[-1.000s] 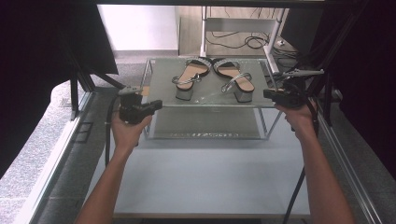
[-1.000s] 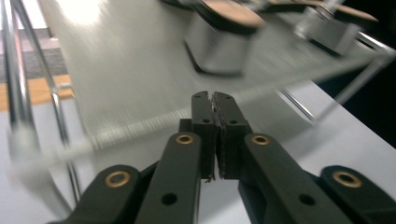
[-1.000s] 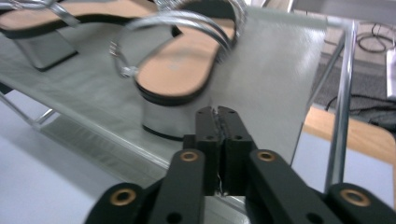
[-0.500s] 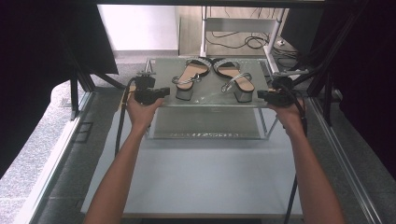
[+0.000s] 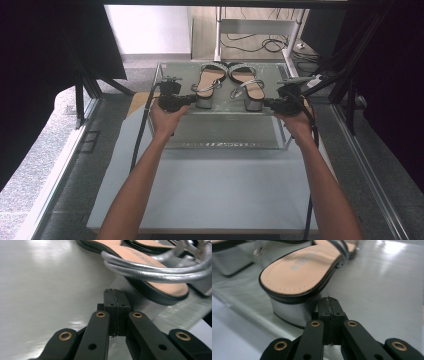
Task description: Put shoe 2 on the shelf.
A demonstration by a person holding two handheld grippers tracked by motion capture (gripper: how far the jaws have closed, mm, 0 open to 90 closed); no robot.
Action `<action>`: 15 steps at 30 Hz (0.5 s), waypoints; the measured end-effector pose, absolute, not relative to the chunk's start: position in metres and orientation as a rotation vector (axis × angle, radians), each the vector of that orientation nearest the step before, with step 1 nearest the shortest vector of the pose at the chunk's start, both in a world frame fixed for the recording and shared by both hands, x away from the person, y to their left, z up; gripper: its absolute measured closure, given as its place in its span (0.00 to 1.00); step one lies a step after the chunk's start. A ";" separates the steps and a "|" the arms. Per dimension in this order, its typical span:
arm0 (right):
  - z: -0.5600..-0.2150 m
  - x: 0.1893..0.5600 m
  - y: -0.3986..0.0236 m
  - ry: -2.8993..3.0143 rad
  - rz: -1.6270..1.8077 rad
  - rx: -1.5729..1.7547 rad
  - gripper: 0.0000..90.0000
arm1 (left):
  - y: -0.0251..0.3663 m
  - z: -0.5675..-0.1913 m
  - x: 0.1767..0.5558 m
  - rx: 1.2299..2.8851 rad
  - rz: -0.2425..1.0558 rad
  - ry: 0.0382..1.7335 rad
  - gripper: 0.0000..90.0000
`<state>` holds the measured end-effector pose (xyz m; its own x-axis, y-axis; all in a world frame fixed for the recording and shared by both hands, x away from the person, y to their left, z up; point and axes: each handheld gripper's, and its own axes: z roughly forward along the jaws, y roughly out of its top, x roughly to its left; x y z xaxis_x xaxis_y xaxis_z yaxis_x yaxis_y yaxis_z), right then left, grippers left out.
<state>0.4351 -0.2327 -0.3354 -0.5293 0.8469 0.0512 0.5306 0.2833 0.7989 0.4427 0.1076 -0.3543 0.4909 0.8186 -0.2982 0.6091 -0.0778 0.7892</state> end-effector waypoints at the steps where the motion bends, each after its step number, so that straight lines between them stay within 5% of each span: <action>1: -0.335 0.434 -0.228 2.187 1.140 1.226 1.00 | 0.104 -0.354 0.442 1.779 0.264 1.204 1.00; 15: -0.339 0.429 -0.199 2.207 1.204 1.187 1.00 | 0.079 -0.355 0.440 1.767 0.185 1.175 1.00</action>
